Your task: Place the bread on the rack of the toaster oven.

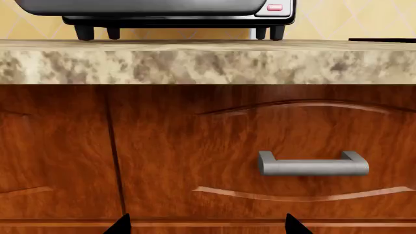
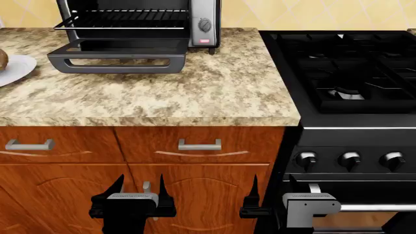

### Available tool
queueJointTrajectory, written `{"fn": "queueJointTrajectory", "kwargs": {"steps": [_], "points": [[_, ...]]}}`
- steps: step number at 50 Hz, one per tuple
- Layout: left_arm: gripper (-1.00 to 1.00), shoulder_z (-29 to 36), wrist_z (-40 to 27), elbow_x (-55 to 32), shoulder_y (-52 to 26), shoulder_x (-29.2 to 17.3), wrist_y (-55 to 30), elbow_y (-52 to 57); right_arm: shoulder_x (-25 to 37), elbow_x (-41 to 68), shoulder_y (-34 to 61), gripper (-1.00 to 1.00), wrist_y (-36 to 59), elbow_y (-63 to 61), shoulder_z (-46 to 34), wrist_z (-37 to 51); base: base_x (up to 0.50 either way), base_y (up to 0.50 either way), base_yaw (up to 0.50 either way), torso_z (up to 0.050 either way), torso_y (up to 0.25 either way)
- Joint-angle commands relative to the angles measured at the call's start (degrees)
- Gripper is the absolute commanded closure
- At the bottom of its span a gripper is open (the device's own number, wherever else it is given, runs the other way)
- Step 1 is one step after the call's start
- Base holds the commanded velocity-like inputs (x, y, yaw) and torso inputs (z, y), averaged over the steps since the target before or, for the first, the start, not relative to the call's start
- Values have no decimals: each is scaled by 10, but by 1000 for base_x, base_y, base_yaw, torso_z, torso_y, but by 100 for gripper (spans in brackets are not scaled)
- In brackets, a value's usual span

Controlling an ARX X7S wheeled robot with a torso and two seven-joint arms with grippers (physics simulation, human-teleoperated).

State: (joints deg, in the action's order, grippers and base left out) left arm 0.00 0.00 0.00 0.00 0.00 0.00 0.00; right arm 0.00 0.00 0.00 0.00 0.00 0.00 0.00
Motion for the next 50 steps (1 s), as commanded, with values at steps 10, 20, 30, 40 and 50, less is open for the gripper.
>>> {"fn": "queueJointTrajectory", "kwargs": {"steps": [10, 20, 30, 40, 50], "points": [[-100, 13, 49, -102, 13, -32, -1, -3, 24, 38, 1, -100, -38, 24, -43, 32, 0, 0, 0, 23, 0], [-100, 22, 41, -115, 13, -40, -9, 2, 35, 47, 0, -100, -54, 38, -54, 41, 0, 0, 0, 50, 0], [-100, 30, 36, -122, 11, -49, -7, 3, 41, 57, 4, -100, -57, 44, -62, 50, 0, 0, 0, 50, 0], [-100, 38, 29, -130, 16, -58, -8, 28, 46, 72, 5, -100, -41, 31, -65, 61, 0, 0, 0, 50, 0], [-100, 41, -80, -155, -26, -103, -380, 278, 87, 97, -18, -100, 131, -233, -58, 96, 0, 0, 0, 18, 0]]}}
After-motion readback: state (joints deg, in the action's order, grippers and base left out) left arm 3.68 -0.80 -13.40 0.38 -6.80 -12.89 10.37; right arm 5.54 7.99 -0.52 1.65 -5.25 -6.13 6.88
